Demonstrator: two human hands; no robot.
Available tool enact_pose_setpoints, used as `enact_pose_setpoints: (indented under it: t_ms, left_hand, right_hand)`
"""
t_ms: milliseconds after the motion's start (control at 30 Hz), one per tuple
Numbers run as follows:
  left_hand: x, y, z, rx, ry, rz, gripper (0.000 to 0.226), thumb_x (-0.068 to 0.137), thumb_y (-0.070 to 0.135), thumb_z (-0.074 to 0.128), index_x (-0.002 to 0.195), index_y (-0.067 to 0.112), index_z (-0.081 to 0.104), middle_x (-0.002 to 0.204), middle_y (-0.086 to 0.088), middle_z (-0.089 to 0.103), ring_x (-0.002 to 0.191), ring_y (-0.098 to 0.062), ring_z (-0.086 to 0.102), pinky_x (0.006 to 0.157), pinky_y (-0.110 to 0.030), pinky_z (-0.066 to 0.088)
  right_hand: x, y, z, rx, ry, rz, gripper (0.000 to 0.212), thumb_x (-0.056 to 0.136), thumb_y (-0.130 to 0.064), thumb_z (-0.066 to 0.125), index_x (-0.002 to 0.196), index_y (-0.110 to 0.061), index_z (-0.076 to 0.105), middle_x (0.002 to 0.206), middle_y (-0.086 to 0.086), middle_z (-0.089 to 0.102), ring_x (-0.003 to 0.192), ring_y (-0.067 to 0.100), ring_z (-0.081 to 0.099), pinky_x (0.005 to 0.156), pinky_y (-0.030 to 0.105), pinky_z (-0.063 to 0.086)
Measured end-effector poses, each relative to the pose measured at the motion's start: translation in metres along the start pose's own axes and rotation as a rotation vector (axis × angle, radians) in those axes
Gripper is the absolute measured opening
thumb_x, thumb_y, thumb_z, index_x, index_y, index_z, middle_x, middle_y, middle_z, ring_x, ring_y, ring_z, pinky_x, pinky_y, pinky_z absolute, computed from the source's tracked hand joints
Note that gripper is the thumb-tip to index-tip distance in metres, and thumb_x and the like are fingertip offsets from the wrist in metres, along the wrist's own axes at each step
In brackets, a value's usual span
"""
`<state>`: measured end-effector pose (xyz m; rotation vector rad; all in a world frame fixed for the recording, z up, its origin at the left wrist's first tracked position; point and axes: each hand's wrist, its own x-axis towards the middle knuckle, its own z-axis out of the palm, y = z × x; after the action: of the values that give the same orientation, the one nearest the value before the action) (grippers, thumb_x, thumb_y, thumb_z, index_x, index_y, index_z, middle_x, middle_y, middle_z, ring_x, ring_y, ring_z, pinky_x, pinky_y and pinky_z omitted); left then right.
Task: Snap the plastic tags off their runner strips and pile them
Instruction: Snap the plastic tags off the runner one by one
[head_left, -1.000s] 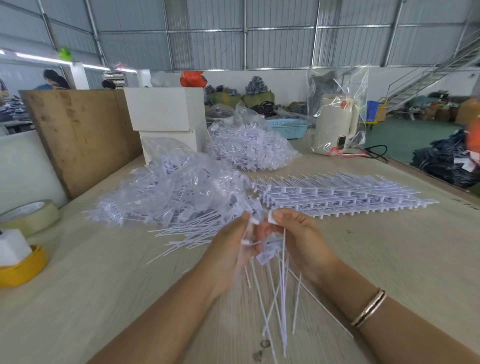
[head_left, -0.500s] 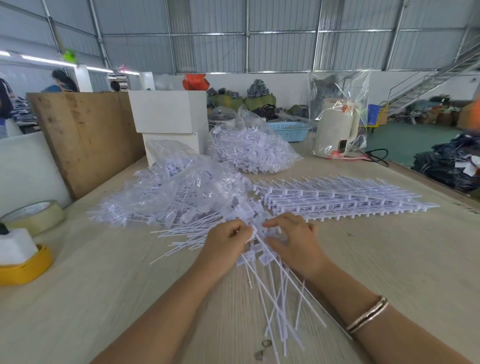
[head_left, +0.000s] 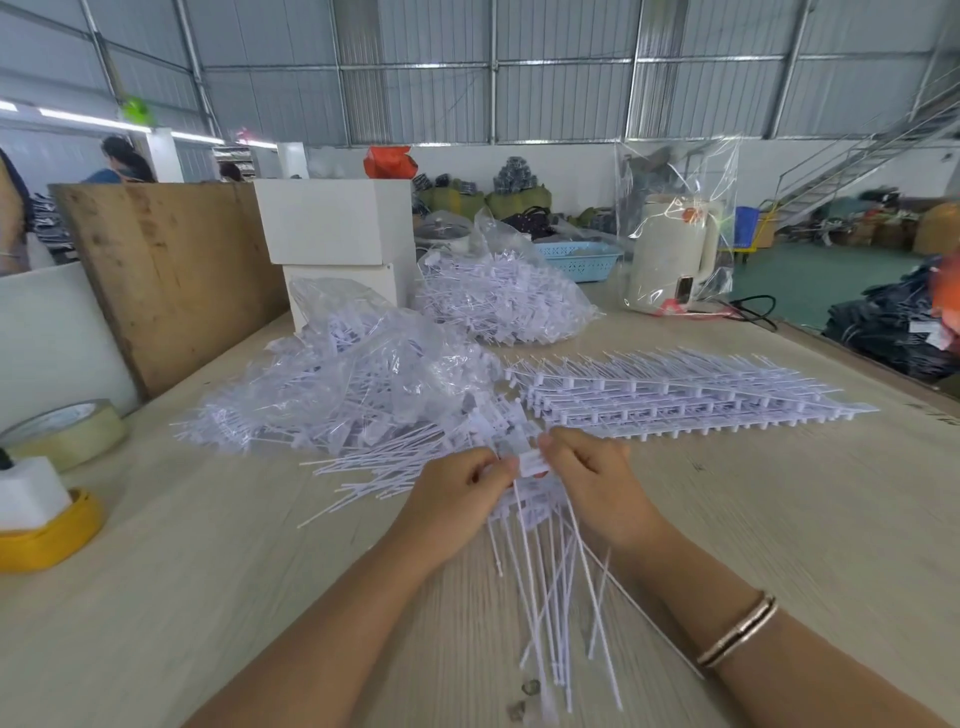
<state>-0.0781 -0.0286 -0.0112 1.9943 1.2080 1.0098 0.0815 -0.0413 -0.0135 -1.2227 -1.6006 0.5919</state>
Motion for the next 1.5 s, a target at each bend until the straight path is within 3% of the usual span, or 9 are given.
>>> enact_pose_setpoints:
  t_ms: [133, 333, 567, 833, 933, 1033, 1267, 1400, 1500]
  left_hand:
    - [0.0, 0.003, -0.002, -0.274, -0.051, -0.079, 0.039, 0.093, 0.028, 0.054, 0.055, 0.019, 0.051, 0.048, 0.003, 0.05, 0.042, -0.011, 0.044, 0.046, -0.018, 0.038]
    - [-0.001, 0.003, -0.002, -0.378, -0.075, -0.115, 0.033, 0.093, 0.033, 0.053, 0.069, 0.013, 0.061, 0.053, 0.002, 0.06, 0.045, -0.009, 0.053, 0.047, -0.017, 0.041]
    - [0.002, 0.002, 0.008, -0.674, -0.062, -0.227, 0.024, 0.094, 0.029, 0.053, 0.078, 0.015, 0.063, 0.059, -0.003, 0.062, 0.048, -0.009, 0.051, 0.058, -0.024, 0.043]
    - [0.004, 0.01, 0.007, -0.955, 0.035, -0.33, 0.028, 0.095, 0.029, 0.049, 0.079, 0.011, 0.062, 0.058, 0.0, 0.065, 0.047, -0.005, 0.057, 0.047, -0.015, 0.046]
    - [0.005, 0.009, 0.003, -0.892, 0.09, -0.316, 0.027, 0.091, 0.031, 0.056, 0.073, 0.011, 0.058, 0.059, -0.003, 0.065, 0.049, -0.01, 0.059, 0.05, -0.018, 0.048]
    - [0.005, 0.006, -0.003, -0.655, 0.178, -0.252, 0.025, 0.086, 0.029, 0.065, 0.072, 0.01, 0.055, 0.057, -0.003, 0.064, 0.045, -0.009, 0.057, 0.044, -0.018, 0.045]
    - [0.017, -0.007, 0.006, 0.022, 0.31, -0.071, 0.031, 0.081, 0.038, 0.07, 0.089, 0.017, 0.049, 0.06, -0.002, 0.057, 0.048, -0.012, 0.056, 0.048, -0.028, 0.045]
    - [0.016, -0.006, 0.007, 0.334, 0.252, -0.034, 0.044, 0.087, 0.06, 0.045, 0.111, 0.024, 0.042, 0.066, 0.007, 0.053, 0.06, -0.012, 0.055, 0.053, -0.028, 0.038]
    - [0.01, -0.002, -0.005, 0.542, 0.275, -0.015, 0.045, 0.085, 0.07, 0.032, 0.089, 0.026, 0.043, 0.066, 0.01, 0.049, 0.058, -0.009, 0.052, 0.051, -0.026, 0.036]
  right_hand:
    - [0.0, 0.0, -0.005, 0.291, -0.152, 0.096, 0.021, 0.087, -0.015, 0.064, 0.067, -0.021, 0.069, 0.074, 0.007, 0.064, 0.077, 0.022, 0.061, 0.085, 0.041, 0.044]
    - [-0.002, -0.001, -0.004, 0.278, -0.219, 0.049, 0.017, 0.085, -0.011, 0.065, 0.077, -0.023, 0.072, 0.069, -0.009, 0.068, 0.069, 0.005, 0.063, 0.067, 0.016, 0.048]
    - [-0.003, -0.002, 0.003, 0.175, -0.053, -0.048, 0.014, 0.087, -0.009, 0.063, 0.078, -0.009, 0.074, 0.075, 0.011, 0.071, 0.074, 0.027, 0.066, 0.075, 0.035, 0.051]
    - [-0.005, -0.011, 0.01, 0.145, 0.055, -0.085, 0.01, 0.079, -0.039, 0.066, 0.072, -0.035, 0.073, 0.077, -0.016, 0.067, 0.086, 0.018, 0.062, 0.094, 0.051, 0.039]
    - [-0.003, -0.01, 0.006, 0.203, 0.041, -0.035, 0.027, 0.082, -0.024, 0.069, 0.063, -0.043, 0.069, 0.067, -0.02, 0.061, 0.076, 0.008, 0.056, 0.083, 0.035, 0.041]
    - [0.004, -0.001, -0.003, 0.033, 0.102, -0.001, 0.025, 0.082, -0.03, 0.07, 0.062, -0.041, 0.061, 0.067, -0.018, 0.055, 0.085, 0.01, 0.053, 0.091, 0.043, 0.037]
    - [0.015, 0.015, 0.0, -0.644, 0.051, 0.034, 0.034, 0.082, -0.057, 0.058, 0.109, -0.035, 0.056, 0.094, -0.018, 0.049, 0.103, 0.01, 0.041, 0.075, 0.028, 0.01]
    - [0.017, 0.005, -0.013, -0.692, 0.161, -0.008, 0.033, 0.088, -0.054, 0.052, 0.109, -0.029, 0.058, 0.099, -0.01, 0.057, 0.101, 0.015, 0.05, 0.086, 0.032, 0.026]
    - [0.013, -0.002, -0.049, -0.729, 0.02, 0.224, 0.043, 0.091, -0.057, 0.041, 0.078, -0.019, 0.055, 0.073, -0.003, 0.059, 0.065, 0.014, 0.056, 0.069, 0.03, 0.044]
